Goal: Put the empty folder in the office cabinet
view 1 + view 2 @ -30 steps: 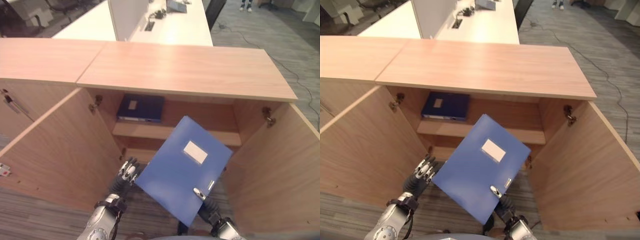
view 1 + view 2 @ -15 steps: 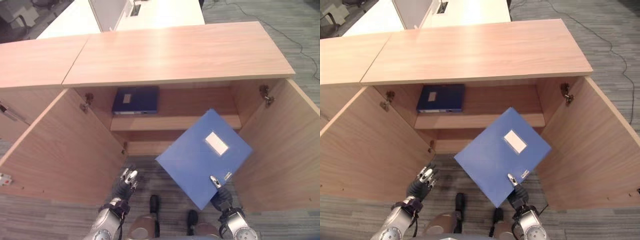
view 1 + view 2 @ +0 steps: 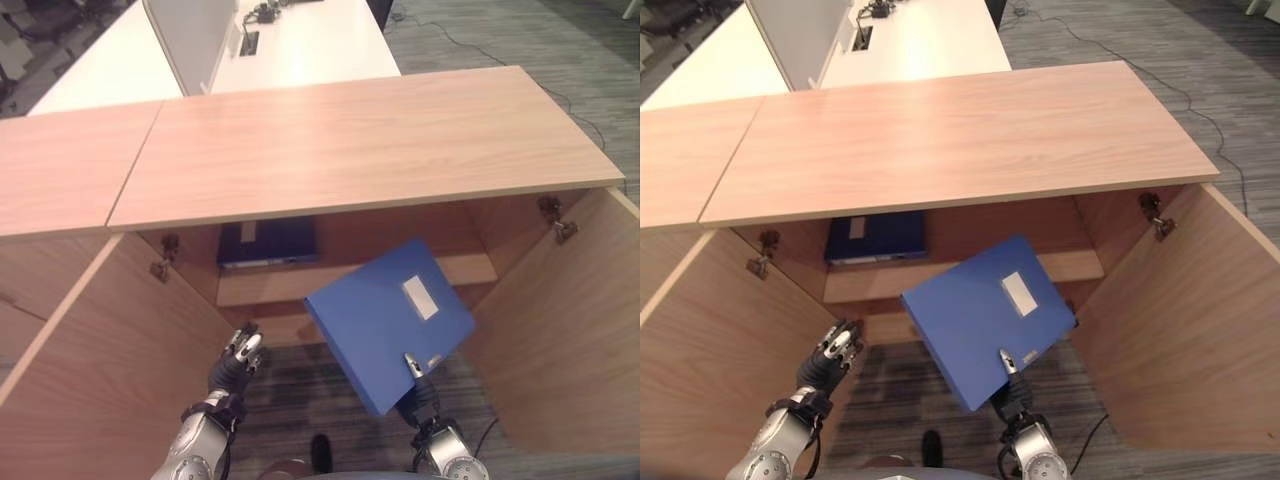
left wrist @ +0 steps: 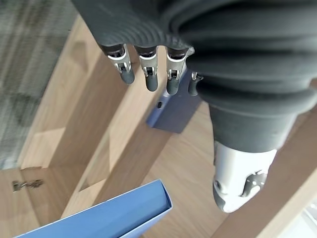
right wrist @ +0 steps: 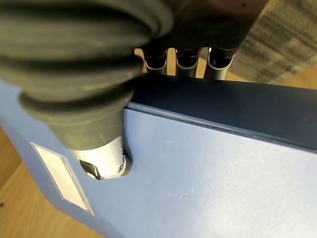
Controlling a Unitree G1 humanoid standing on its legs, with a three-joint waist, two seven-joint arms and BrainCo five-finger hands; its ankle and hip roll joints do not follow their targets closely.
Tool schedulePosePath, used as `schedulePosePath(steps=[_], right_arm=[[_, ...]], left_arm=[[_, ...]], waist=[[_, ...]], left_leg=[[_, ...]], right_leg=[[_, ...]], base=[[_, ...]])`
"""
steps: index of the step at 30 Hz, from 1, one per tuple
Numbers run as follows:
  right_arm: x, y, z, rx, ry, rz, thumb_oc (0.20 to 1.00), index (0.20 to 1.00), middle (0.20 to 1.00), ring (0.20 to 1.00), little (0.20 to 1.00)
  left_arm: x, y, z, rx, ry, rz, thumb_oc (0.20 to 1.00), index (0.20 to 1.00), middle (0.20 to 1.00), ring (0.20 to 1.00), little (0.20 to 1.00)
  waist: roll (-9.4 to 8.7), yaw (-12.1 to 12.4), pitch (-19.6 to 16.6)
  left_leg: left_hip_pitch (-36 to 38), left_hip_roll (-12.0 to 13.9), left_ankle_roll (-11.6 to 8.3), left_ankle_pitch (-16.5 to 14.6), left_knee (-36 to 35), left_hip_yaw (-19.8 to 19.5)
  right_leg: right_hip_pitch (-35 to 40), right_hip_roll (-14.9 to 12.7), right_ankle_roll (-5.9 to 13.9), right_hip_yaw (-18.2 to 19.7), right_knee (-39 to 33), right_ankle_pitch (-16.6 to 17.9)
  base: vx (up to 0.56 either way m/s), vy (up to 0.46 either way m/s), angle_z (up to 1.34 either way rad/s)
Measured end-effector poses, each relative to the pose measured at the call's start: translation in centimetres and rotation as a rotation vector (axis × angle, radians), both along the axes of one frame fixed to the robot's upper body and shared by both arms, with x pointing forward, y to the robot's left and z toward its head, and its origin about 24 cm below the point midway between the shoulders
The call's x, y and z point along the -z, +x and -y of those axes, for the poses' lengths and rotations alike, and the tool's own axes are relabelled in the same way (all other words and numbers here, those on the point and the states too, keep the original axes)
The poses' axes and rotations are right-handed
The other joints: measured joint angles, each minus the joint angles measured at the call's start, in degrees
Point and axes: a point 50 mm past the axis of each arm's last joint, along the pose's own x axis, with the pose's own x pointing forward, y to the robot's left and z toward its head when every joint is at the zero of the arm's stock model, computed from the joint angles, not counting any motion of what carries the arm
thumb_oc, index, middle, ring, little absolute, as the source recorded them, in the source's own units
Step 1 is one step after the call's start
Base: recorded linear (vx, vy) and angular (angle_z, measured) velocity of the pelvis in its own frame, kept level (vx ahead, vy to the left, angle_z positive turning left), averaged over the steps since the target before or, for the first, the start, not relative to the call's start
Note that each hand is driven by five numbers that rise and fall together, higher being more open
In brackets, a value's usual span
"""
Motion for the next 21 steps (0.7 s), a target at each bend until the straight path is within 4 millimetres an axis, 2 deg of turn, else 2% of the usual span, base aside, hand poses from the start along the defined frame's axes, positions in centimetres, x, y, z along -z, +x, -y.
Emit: schedulePosePath(steps=[2,3,5,6,7,9,10,12,13,14,15,17,18,20,21], right_arm=[[0.2,-0.4,0.5,-0.004,-0.022,-0.010,0.200,0.200,0.200,0.200,0.200],[0.3,-0.5,0.7,-0.001,-0.025,-0.016,0.200,0.200,0.200,0.200,0.200],[0.5,-0.8,0.4,-0.005,-0.018,-0.030,0.200,0.200,0.200,0.200,0.200],[0.6,-1.0,0.2,-0.011,-0.020,-0.033,0.200,0.200,0.200,0.200,0.200],[0.7,-1.2,0.2,-0.014,-0.022,-0.039,0.200,0.200,0.200,0.200,0.200],[0.8,-1.5,0.0,-0.035,-0.020,-0.048,0.200,0.200,0.200,0.200,0.200],[0.8,-1.5,0.0,-0.043,-0.023,-0.045,0.200,0.200,0.200,0.200,0.200],[0.4,-0.9,0.2,-0.069,-0.047,-0.020,0.200,0.200,0.200,0.200,0.200],[0.4,-0.9,0.5,-0.068,-0.055,-0.020,0.200,0.200,0.200,0.200,0.200],[0.4,-1.0,0.6,-0.070,-0.060,-0.020,0.200,0.200,0.200,0.200,0.200],[0.4,-1.0,0.5,-0.071,-0.058,-0.022,0.200,0.200,0.200,0.200,0.200],[0.4,-1.0,0.5,-0.070,-0.058,-0.022,0.200,0.200,0.200,0.200,0.200],[0.4,-1.0,0.7,-0.062,-0.060,-0.023,0.200,0.200,0.200,0.200,0.200],[0.5,-1.1,1.0,-0.045,-0.062,-0.028,0.200,0.200,0.200,0.200,0.200],[0.5,-1.2,1.3,-0.040,-0.069,-0.029,0.200,0.200,0.200,0.200,0.200]], left_arm=[[0.2,-0.3,0.3,0.017,-0.002,-0.012,1.000,1.000,1.000,1.000,1.000],[0.3,-0.4,0.3,0.015,-0.001,-0.014,1.000,1.000,1.000,1.000,1.000],[0.5,-0.6,-0.1,0.011,0.014,-0.031,1.000,1.000,1.000,1.000,1.000],[0.6,-0.8,-0.1,0.015,0.020,-0.037,1.000,1.000,1.000,1.000,1.000],[0.8,-1.1,-0.1,0.022,0.029,-0.050,1.000,1.000,1.000,1.000,1.000],[0.9,-1.6,-0.2,0.021,0.030,-0.060,1.000,1.000,1.000,1.000,1.000],[0.9,-1.6,-0.2,0.024,0.031,-0.060,1.000,1.000,1.000,1.000,1.000],[1.1,-1.8,0.1,0.045,0.034,-0.070,1.000,1.000,1.000,1.000,1.000],[1.1,-1.7,0.3,0.059,0.035,-0.070,1.000,1.000,1.000,1.000,1.000],[1.1,-1.5,0.3,0.067,0.035,-0.066,1.000,1.000,1.000,1.000,1.000],[0.9,-1.2,0.3,0.072,0.038,-0.052,1.000,1.000,1.000,1.000,1.000],[0.6,-0.8,0.3,0.082,0.047,-0.033,1.000,1.000,1.000,1.000,1.000],[0.7,-0.9,0.4,0.080,0.040,-0.035,1.000,1.000,1.000,1.000,1.000],[1.0,-1.5,0.6,0.060,0.019,-0.047,1.000,1.000,1.000,1.000,1.000],[1.1,-1.7,0.9,0.052,0.006,-0.049,1.000,1.000,1.000,1.000,1.000]], waist=[[1.46,-1.08,-0.17],[1.49,-0.97,-0.40],[0.88,-0.90,0.27],[0.40,-0.63,0.45],[0.18,0.06,1.11],[0.35,-0.31,0.87],[0.52,-0.58,1.14],[1.72,-2.20,3.63],[2.07,-2.90,4.10],[2.29,-4.47,5.10],[1.94,-4.91,5.54],[-0.14,-4.98,5.92],[0.13,-5.00,5.81],[0.69,-4.80,5.52],[1.47,-4.44,4.71]], left_leg=[[0.93,-0.32,0.75,-0.61,-0.11,-1.10],[1.04,-0.28,1.05,-0.83,-0.03,-0.96],[1.84,-1.63,2.05,-2.41,0.93,-0.47],[1.97,-1.91,2.51,-3.55,0.79,0.27],[2.90,-2.56,3.20,-3.62,0.94,0.98],[2.61,-2.43,2.95,-4.39,1.32,0.35],[2.40,-2.23,3.51,-3.87,1.47,0.20],[2.12,-0.43,2.35,-2.92,1.59,-0.47],[2.15,-0.22,1.87,-3.19,1.69,-2.20],[2.10,0.39,1.73,-2.79,1.94,-3.50],[2.25,0.40,1.32,-2.71,1.84,-4.25],[4.57,0.24,-0.21,-2.77,0.27,-6.68],[5.83,1.30,-1.55,-3.49,-0.24,-7.74],[6.68,3.52,-3.05,-4.12,0.05,-8.49],[6.85,5.40,-4.21,-4.70,0.30,-8.83]], right_leg=[[-4.46,-0.95,0.61,-0.60,10.99,-2.46],[-5.36,-1.52,0.44,-0.71,14.01,-3.27],[-9.31,-4.78,-1.32,-3.80,24.43,-5.23],[-10.40,-7.40,-1.19,-7.15,28.05,-4.59],[-11.57,-11.02,-1.99,-12.81,31.84,-4.20],[-13.38,-10.85,-1.68,-12.86,31.21,-4.48],[-14.58,-10.56,-1.66,-12.25,31.10,-4.62],[-16.83,-6.17,-0.98,-11.15,23.79,-3.95],[-18.03,-4.77,-0.37,-10.97,21.71,-3.44],[-18.54,-2.71,0.02,-9.57,17.28,-1.76],[-18.57,-1.53,0.64,-7.87,13.78,-0.09],[-17.56,-0.07,-1.28,-7.66,7.10,8.01],[-15.16,1.48,-3.05,-7.96,4.66,10.52],[-12.30,3.81,-3.62,-9.74,1.45,10.79],[-10.76,5.82,-4.42,-10.72,-0.53,10.62]], base=[[0.11,0.245,0.22],[0.16,0.241,0.09],[0.09,0.116,-0.10],[0.05,0.002,-0.29],[0.06,0.004,-0.39],[0.05,-0.059,-0.13],[0.03,-0.072,0.07],[0.01,-0.130,0.21],[0.08,-0.198,0.63],[0.15,-0.167,0.69],[0.16,-0.160,0.84],[0.20,-0.181,0.64],[0.24,-0.232,0.38],[0.19,-0.185,0.19],[0.18,-0.171,0.09]])
